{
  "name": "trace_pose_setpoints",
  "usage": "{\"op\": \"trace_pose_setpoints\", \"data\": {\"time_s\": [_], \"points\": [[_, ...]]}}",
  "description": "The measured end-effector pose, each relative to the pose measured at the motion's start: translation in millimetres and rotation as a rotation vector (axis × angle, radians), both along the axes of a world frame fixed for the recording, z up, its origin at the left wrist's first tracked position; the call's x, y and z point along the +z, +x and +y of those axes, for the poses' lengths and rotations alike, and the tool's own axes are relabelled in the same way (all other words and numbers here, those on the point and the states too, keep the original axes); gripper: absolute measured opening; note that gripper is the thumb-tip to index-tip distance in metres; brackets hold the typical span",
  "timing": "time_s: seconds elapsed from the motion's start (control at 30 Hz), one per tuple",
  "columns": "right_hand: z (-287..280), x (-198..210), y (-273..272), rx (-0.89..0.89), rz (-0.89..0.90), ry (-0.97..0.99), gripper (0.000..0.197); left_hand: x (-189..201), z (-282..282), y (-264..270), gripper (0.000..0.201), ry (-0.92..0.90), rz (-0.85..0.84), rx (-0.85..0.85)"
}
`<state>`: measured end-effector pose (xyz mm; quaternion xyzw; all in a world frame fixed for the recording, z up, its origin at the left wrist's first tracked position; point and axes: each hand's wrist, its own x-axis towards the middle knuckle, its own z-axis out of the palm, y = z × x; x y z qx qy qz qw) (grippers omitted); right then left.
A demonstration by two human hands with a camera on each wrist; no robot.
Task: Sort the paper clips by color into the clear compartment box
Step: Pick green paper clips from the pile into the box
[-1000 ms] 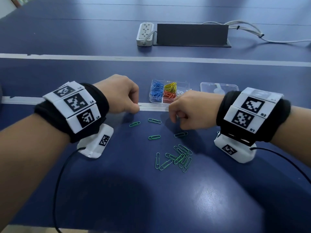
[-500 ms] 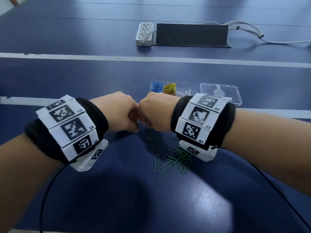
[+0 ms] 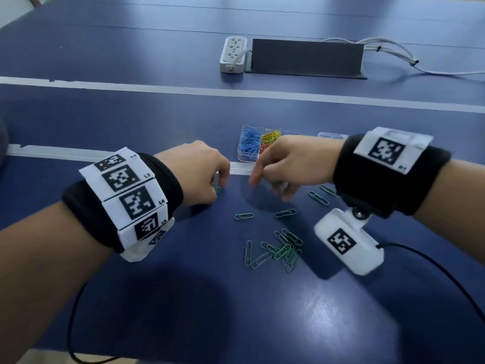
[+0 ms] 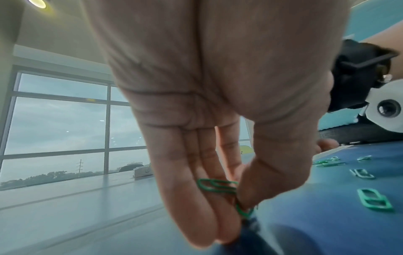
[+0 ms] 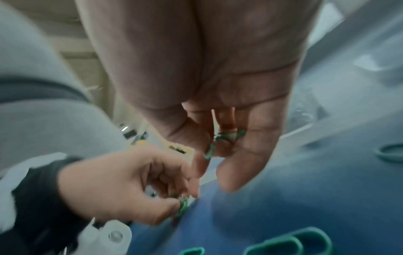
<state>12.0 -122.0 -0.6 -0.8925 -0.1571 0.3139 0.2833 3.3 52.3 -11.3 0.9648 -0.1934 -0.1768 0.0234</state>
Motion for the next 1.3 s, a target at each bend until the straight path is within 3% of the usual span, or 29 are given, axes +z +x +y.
{"op": "trace_pose_setpoints", "data": {"time_s": [0.1,0.17,0.27,0.33,0.4,0.5,0.63,0.83,1.03,1.2,1.3], "points": [[-15.0,-2.2,2.5,-0.222,0.221,0.209,0.03,-2.4,-0.8,-0.8,0.02,-0.085,0.049,0.038],[-22.3,-6.4,2.4,-0.241,0.241,0.24,0.028,-2.6,-3.7,-1.6,0.022,-0.248,0.214,0.115],[-28.4,-9.0,-0.6,-0.12,0.172,0.194,0.015,-0.6,-11.2,-2.6,0.026,-0.505,0.511,0.225],[-29.1,-7.3,-5.3,0.051,0.024,0.023,0.006,1.3,-16.7,-3.9,0.01,-0.582,0.602,0.25],[-27.4,-7.1,-9.9,0.181,-0.175,-0.135,0.01,-0.1,-21.0,-3.7,0.004,-0.501,0.547,0.189],[-22.2,-8.9,-18.2,0.342,-0.363,-0.271,0.016,-4.1,-27.1,-5.9,0.016,-0.214,0.269,0.005],[-18.9,-9.4,-26.3,0.42,-0.428,-0.31,0.017,-4.2,-38.1,-10.3,0.028,-0.065,0.126,-0.137],[-19.8,-10.6,-35.0,0.428,-0.438,-0.335,0.015,0.6,-47.5,-13.1,0.018,-0.009,0.046,-0.231],[-32.4,-0.2,-16.4,0.166,-0.454,-0.263,0.031,-1.9,-47.1,-15.2,0.022,0.006,0.042,-0.201],[-43.9,15.4,25.2,-0.153,-0.461,-0.216,0.023,-1.8,-47.1,-18.3,0.019,0.009,0.042,-0.214],[-44.3,14.0,47.1,-0.204,-0.464,-0.278,0.026,-1.0,-47.1,-18.7,0.02,0.033,0.048,-0.224]]}}
